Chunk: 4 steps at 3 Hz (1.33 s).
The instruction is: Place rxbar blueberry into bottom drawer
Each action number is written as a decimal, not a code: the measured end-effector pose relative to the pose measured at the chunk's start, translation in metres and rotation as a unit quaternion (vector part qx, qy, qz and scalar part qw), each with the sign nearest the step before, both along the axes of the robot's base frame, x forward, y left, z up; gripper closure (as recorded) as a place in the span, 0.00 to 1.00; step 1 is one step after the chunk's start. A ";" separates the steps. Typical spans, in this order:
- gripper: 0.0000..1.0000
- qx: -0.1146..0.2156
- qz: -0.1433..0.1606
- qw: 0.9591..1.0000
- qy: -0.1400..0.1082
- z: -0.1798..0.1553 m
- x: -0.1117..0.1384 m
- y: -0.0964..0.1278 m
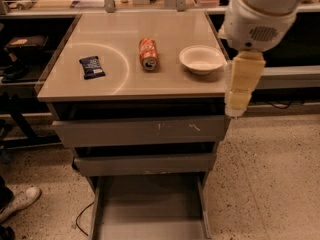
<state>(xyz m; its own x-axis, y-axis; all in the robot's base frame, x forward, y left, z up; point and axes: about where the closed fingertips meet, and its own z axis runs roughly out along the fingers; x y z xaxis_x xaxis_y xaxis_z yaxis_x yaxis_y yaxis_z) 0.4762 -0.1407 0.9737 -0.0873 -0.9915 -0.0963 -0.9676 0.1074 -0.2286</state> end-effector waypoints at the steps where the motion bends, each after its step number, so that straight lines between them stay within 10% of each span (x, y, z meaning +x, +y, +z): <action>1: 0.00 0.000 0.012 1.000 -0.007 0.002 0.006 0.012; 4: 0.00 0.015 0.016 1.000 -0.011 0.007 0.021 0.025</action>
Offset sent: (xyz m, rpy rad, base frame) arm -0.0028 0.0144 -0.0078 0.0184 0.0212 0.0578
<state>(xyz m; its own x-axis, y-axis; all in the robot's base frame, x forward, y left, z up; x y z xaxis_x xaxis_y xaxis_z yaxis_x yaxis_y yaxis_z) 0.4976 -0.1157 0.9810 -0.0539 -0.9903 -0.1280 -0.9655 0.0844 -0.2463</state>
